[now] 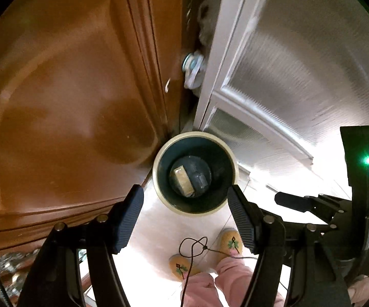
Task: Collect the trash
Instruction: 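Open both tools to drop the bottle and box into the bin, then raise both tools back up toward the counter trash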
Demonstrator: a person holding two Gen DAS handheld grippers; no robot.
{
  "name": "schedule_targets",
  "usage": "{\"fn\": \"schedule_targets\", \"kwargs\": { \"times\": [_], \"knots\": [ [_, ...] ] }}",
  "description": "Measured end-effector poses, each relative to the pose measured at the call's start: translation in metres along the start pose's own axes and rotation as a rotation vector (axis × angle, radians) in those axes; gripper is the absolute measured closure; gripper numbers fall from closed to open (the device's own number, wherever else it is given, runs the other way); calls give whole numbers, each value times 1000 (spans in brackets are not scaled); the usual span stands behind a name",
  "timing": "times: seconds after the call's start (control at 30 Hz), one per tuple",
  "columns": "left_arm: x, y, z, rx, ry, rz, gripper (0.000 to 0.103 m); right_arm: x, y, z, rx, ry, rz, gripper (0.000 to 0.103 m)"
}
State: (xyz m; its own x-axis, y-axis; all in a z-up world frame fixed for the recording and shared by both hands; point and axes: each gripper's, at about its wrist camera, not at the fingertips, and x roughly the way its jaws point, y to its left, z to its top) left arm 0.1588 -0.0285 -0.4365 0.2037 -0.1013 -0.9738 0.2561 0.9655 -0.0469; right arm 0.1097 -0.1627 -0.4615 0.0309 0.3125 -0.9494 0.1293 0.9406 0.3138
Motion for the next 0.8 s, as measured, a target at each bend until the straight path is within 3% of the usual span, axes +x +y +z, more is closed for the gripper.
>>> {"fn": "schedule_targets", "kwargs": {
  "times": [0.4,0.8],
  "knots": [
    [-133,-27,6,60,-99,9,37,-130,20,-12,-23,-104,-3,42],
    [-264,-42,19,19,-209,-11,32,-263,37,-21,-132,-249,8,42]
  ]
}}
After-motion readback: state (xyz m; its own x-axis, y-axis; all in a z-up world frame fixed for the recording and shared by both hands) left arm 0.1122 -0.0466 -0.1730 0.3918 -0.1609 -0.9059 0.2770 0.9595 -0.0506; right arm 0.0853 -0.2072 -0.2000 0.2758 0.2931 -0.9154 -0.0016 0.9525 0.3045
